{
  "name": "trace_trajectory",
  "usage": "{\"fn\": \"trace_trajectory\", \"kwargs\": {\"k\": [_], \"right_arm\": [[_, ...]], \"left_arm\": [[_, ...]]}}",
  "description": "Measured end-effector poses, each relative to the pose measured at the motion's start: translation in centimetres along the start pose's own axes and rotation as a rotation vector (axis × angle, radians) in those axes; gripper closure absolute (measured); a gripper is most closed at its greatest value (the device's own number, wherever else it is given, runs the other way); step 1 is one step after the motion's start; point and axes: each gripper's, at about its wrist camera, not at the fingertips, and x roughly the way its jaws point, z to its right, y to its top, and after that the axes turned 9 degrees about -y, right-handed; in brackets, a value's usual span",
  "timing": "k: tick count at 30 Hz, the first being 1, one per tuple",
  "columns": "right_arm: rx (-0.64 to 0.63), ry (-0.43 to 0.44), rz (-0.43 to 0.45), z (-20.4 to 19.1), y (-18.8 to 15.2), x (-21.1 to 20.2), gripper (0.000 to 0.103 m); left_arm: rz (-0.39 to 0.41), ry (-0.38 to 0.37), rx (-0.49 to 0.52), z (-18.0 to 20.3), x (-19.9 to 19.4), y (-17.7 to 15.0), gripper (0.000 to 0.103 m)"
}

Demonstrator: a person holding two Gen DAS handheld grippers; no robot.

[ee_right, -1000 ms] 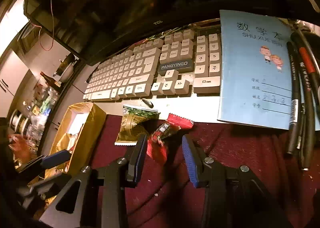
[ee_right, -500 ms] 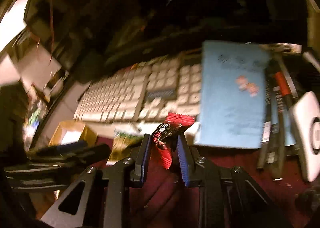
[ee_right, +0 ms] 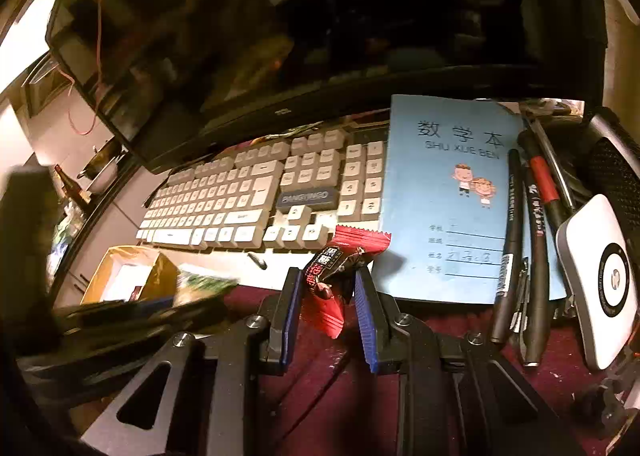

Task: Organize snacks
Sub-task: 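Grasp the green snack bag with the left gripper while the right gripper holds the candy, then carry the candy and green bag into the white box and open both grippers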

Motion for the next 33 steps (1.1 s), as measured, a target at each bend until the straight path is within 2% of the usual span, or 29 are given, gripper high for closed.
{"fn": "trace_trajectory", "kwargs": {"k": [5,10,13,17,20,23,28,33], "right_arm": [[-0.078,0.046,-0.014,-1.7,-0.8,0.2,0.076],[-0.171,0.08,-0.032,-3.8,-1.8,0.6,0.076],[-0.229,0.128,-0.032,-5.2,-2.2,0.3,0.076],[-0.235,0.255,-0.045,-7.5,-1.6,-1.3,0.076],[-0.281,0.3,-0.055,-10.9,-1.4,-2.5,0.076],[-0.321,0.339,-0.076,-14.9,-1.7,-2.4,0.076],[-0.397,0.274,-0.132,-21.4,-2.6,0.5,0.076],[-0.426,0.188,-0.163,-24.1,-2.4,4.2,0.076]], "left_arm": [[0.079,-0.074,-0.012,-0.5,-6.3,-5.4,0.076],[0.144,-0.095,-0.103,-4.7,-10.6,-10.1,0.076],[0.182,-0.028,-0.156,-8.0,-12.1,-11.5,0.076],[0.189,-0.007,-0.269,-13.1,-13.7,-13.0,0.076],[0.206,-0.021,-0.31,-15.6,-14.2,-13.6,0.076],[0.193,-0.061,-0.305,-15.4,-13.8,-13.8,0.076],[0.174,-0.096,-0.285,-15.4,-11.7,-12.3,0.076],[0.141,-0.099,-0.303,-17.0,-10.6,-11.4,0.076]]}}
